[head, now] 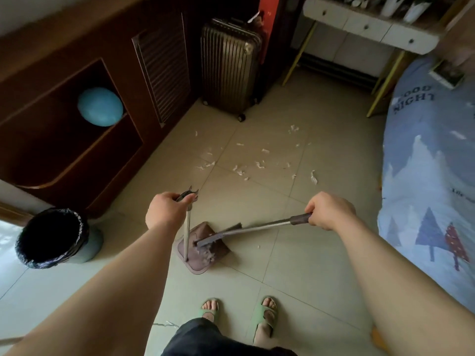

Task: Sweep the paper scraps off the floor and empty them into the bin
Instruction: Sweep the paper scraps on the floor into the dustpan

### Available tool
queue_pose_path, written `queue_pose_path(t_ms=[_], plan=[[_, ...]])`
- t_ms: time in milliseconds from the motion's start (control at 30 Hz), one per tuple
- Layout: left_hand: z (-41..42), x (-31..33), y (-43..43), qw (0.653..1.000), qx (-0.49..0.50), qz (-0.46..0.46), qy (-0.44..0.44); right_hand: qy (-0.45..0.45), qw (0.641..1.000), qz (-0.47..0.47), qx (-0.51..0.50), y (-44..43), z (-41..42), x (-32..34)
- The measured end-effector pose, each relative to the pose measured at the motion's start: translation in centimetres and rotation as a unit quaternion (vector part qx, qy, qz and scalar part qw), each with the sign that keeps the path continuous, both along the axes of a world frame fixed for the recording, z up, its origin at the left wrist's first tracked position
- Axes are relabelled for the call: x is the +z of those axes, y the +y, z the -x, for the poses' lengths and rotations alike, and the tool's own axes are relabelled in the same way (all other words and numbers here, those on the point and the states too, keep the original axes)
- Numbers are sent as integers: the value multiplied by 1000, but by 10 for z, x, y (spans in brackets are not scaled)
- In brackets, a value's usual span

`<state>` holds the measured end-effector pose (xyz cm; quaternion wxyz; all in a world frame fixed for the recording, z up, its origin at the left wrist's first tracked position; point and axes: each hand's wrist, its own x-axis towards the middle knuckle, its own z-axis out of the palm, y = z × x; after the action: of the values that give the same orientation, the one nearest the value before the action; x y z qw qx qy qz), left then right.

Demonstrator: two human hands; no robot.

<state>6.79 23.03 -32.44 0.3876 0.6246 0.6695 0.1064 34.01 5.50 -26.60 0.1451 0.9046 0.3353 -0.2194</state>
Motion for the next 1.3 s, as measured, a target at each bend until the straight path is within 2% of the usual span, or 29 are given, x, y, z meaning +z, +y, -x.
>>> queue_pose_path(t_ms=[333,500,767,933,1133,1300], plan=[[27,3,9,991,-131,-10,-3,-13,987,-34,-158,-36,14,-22],[27,-9,-1,988,-154,0,-10,3,976,-35,-215,-53,38,-46],[12,-23,-16,990,-136,3,-26,132,954,2,-271,-55,66,-46],[6,-19,-25,991,-133,-3,-15,185,934,-52,-302,-50,55,-19],[23,-11,-21,996,-81,-15,-16,146,948,-69,-275,-51,33,5],[43,-4,-9,999,-42,-29,-16,73,959,-89,-259,-36,32,-6]])
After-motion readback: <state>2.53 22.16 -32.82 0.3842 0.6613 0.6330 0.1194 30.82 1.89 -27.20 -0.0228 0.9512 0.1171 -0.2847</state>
